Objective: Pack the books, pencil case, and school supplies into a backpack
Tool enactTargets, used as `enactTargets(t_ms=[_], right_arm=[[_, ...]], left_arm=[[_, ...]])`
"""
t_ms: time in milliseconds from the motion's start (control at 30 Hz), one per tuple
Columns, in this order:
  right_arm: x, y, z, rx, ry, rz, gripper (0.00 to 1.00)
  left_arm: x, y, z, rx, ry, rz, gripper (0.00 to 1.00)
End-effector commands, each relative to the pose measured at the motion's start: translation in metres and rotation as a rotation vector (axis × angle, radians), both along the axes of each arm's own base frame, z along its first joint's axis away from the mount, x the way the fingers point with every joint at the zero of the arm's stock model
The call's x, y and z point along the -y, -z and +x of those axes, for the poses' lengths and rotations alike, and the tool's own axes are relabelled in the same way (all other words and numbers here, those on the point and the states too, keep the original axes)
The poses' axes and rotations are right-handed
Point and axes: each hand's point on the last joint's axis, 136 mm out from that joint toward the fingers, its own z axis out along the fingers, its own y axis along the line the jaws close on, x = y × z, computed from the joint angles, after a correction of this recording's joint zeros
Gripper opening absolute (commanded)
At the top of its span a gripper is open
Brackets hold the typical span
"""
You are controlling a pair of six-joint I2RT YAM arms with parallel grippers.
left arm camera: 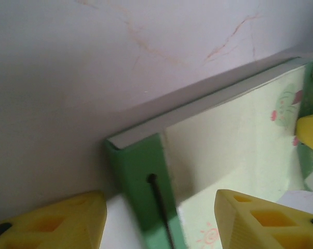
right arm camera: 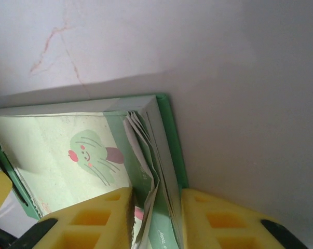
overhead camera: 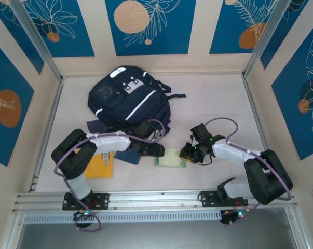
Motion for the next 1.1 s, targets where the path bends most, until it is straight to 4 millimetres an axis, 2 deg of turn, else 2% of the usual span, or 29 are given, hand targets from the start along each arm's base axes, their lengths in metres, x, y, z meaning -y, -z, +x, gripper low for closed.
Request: enactTargets(t_ms=[0,167,267,333,467,567,667,867,1067], right_arm=[[0.0,0.009,-0.007,-0.024,-0.015,0.004,0.26],[-0.001,0.011,-0.007,-0.027,-0.02,-0.004,0.24],[-0.002,0.012,-0.009,-0.03,-0.026,-0.007,0.23],[-0.002,0.014,-0.01,-0.034,-0.027,-0.011,0.23],[-0.001,0.016,-0.012,-0.034,-0.019,-0.01,0.22],[-0.001,0.016,-0.012,-0.033,-0.016,-0.008,0.22],[-0.001,0.016,-0.011,-0.029,-0.01,-0.004,0.22],[-0.001,0.017,-0.011,-0.017,-0.001,0.004,0.22],[-0.001,0.016,-0.009,-0.008,0.002,0.01,0.22]], left_arm=[[0.019,0.003,-0.005,-0.041,0.037,-0.057,0.57],[0.025,0.008,-0.006,-0.071,0.051,-0.061,0.59],[0.029,0.003,-0.005,-0.074,0.051,-0.088,0.6],[0.035,-0.011,-0.004,-0.058,0.062,-0.125,0.6],[0.05,-0.055,-0.002,-0.01,0.091,-0.259,0.6],[0.058,-0.077,-0.005,-0.008,0.112,-0.338,0.6],[0.059,-0.087,-0.008,-0.008,0.119,-0.371,0.58],[0.053,-0.098,-0.009,0.014,0.087,-0.389,0.49],[0.053,-0.08,-0.009,-0.02,0.069,-0.373,0.47]])
